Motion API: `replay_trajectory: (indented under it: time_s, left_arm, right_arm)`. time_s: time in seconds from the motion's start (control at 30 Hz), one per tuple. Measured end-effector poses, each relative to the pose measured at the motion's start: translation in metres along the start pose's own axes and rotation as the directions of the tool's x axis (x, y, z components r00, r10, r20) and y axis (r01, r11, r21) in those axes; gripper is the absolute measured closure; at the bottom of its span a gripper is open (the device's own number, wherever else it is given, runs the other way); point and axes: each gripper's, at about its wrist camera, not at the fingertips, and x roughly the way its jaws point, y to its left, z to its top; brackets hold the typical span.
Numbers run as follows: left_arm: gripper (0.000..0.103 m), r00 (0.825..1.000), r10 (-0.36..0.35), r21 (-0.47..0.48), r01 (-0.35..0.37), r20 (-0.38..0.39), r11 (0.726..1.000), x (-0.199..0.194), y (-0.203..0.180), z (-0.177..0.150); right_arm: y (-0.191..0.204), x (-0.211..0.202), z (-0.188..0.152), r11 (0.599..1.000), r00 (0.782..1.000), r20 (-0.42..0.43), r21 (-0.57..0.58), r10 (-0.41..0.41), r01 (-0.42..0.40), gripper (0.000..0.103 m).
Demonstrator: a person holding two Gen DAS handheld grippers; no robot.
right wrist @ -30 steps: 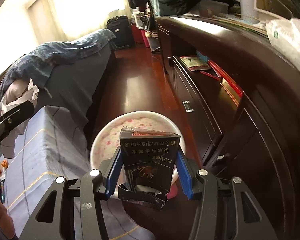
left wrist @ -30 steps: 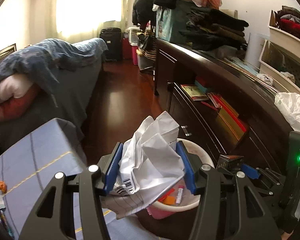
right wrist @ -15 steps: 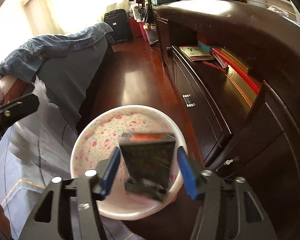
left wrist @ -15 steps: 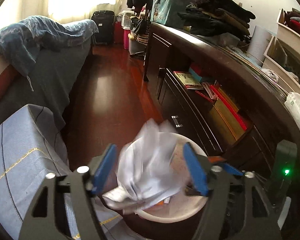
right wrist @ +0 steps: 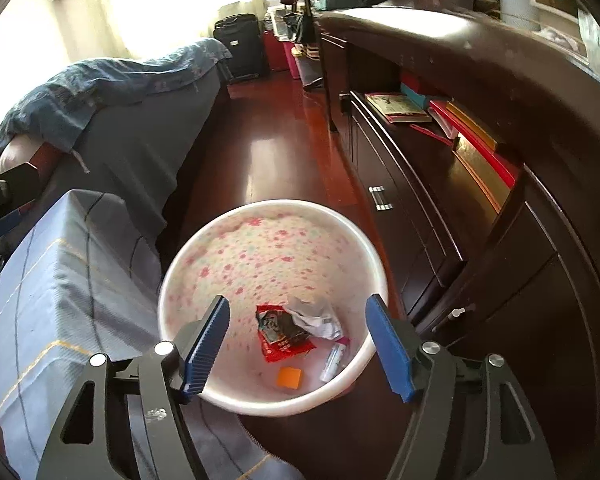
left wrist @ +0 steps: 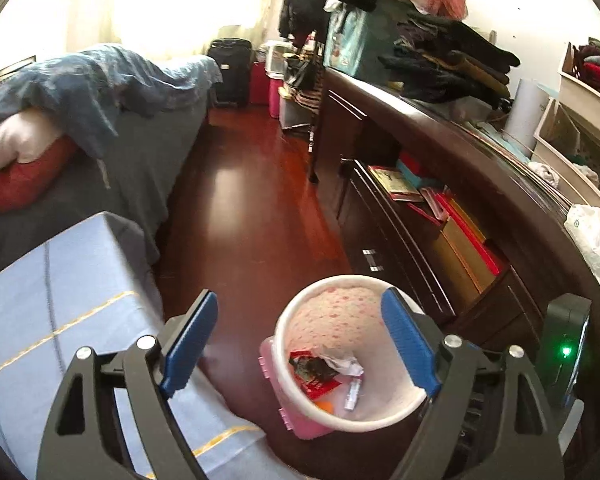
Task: Collect trash
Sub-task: 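Move both open tools back over the table toward the remaining items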
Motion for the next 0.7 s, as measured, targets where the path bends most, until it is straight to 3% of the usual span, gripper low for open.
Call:
replay_trajectory:
  time_s: [0.37,0.7]
  left_arm:
    - [0.015,0.989,0.147,-0.110,-0.144,0.016,0.983,-0.072,0.061,-0.014]
    - [0.014,0.942,0.333,-0.230,-0.319,0.025,0.919,-0.141,0.139,-0.040]
  right_arm:
    - [0.062,-0.048,-0.007,0.992,0.995,0.021,-0.084,0.098,-0.096,0.022]
    - [0.139,-0.076,-0.026,0.956,0.978,-0.004,-0.211,0.208,-0.205,0.020]
